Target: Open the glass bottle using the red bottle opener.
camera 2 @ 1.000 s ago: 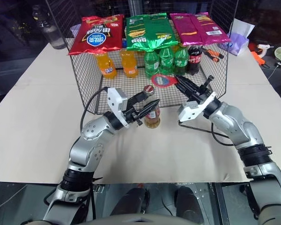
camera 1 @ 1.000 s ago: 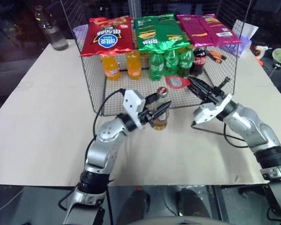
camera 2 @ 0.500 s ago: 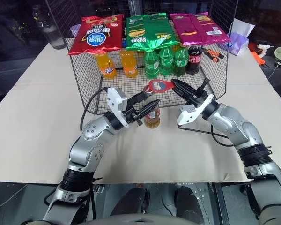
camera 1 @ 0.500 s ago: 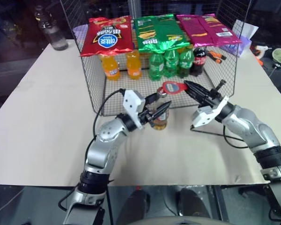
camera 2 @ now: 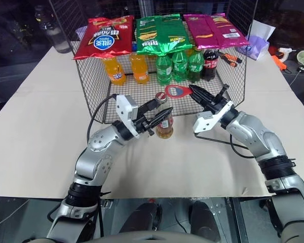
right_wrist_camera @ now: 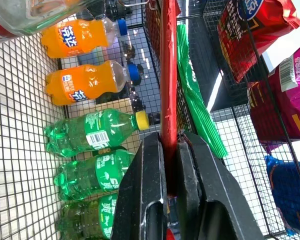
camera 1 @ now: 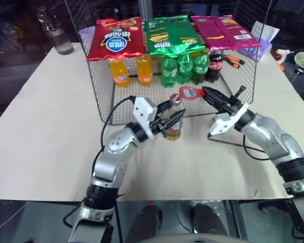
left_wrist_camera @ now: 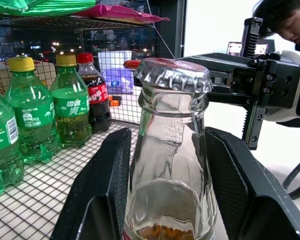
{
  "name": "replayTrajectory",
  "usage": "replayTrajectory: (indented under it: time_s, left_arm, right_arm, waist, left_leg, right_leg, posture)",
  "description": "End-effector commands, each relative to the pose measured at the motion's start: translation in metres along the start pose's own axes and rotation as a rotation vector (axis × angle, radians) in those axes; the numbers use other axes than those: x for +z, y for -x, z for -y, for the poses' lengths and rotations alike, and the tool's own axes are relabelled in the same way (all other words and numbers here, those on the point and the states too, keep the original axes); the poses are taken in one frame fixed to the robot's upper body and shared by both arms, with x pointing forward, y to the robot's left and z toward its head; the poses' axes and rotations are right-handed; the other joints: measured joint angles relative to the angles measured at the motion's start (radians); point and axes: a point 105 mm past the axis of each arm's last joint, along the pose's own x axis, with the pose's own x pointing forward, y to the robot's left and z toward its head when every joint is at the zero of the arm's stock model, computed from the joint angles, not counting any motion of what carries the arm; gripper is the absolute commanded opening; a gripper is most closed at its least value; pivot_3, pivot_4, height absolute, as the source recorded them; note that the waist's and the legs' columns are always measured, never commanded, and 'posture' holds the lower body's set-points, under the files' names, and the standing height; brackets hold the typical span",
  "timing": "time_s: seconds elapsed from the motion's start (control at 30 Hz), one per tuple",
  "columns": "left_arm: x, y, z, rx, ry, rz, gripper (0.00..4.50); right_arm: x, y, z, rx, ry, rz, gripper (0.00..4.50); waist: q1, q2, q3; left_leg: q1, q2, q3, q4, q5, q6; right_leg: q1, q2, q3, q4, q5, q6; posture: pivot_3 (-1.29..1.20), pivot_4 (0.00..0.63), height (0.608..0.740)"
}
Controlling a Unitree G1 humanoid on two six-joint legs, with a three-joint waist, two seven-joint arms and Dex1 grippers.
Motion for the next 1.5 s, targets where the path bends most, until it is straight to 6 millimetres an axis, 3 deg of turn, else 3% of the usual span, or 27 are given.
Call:
replayTrajectory:
  time_s: [0.03,0.3,0.83,1.43,1.5]
  left_arm:
    - [-0.012,0.001,0.006,-0.018,0.025,-0.044,2.27]
    - [-0.012,0.000,0.007,-0.019,0.027,-0.042,2.27]
    - [-0.014,0.001,0.007,-0.019,0.030,-0.047,2.27]
    - [-0.007,0.001,0.003,0.007,0.019,-0.015,2.27]
    - [-0.007,0.001,0.002,0.010,0.018,-0.014,3.18]
  right_arm:
    - [0.008,-0.002,0.005,-0.019,0.001,0.034,0.00]
    - [0.004,0.001,0.002,-0.001,0.003,0.021,0.00]
    - [0.012,0.000,0.040,-0.216,-0.033,0.057,0.00]
    - [0.003,0.003,0.031,-0.187,-0.061,0.011,0.00]
    - [0.003,0.003,0.030,-0.186,-0.063,0.009,0.00]
  waist:
    - [0.000,0.000,0.000]
    - [0.000,0.000,0.000]
    - [0.001,0.000,0.000]
    - [0.000,0.000,0.000]
    - [-0.001,0.000,0.000]
  left_leg:
    - [0.000,0.000,0.000,0.000,0.000,0.000]
    - [0.000,0.000,0.000,0.000,0.000,0.000]
    - [0.000,0.000,0.000,0.000,0.000,0.000]
    - [0.000,0.000,0.000,0.000,0.000,0.000]
    - [0.000,0.000,0.000,0.000,0.000,0.000]
  right_leg:
    - [0.000,0.000,0.000,0.000,0.000,0.000]
    - [0.000,0.000,0.000,0.000,0.000,0.000]
    - [0.000,0.000,0.000,0.000,0.000,0.000]
    - [0.000,0.000,0.000,0.000,0.000,0.000]
    - [0.000,0.000,0.000,0.000,0.000,0.000]
  posture:
    - [0.00,0.150,0.740]
    - [0.00,0.150,0.740]
    - [0.00,0.150,0.740]
    - [0.00,0.150,0.740]
    - [0.00,0.150,0.740]
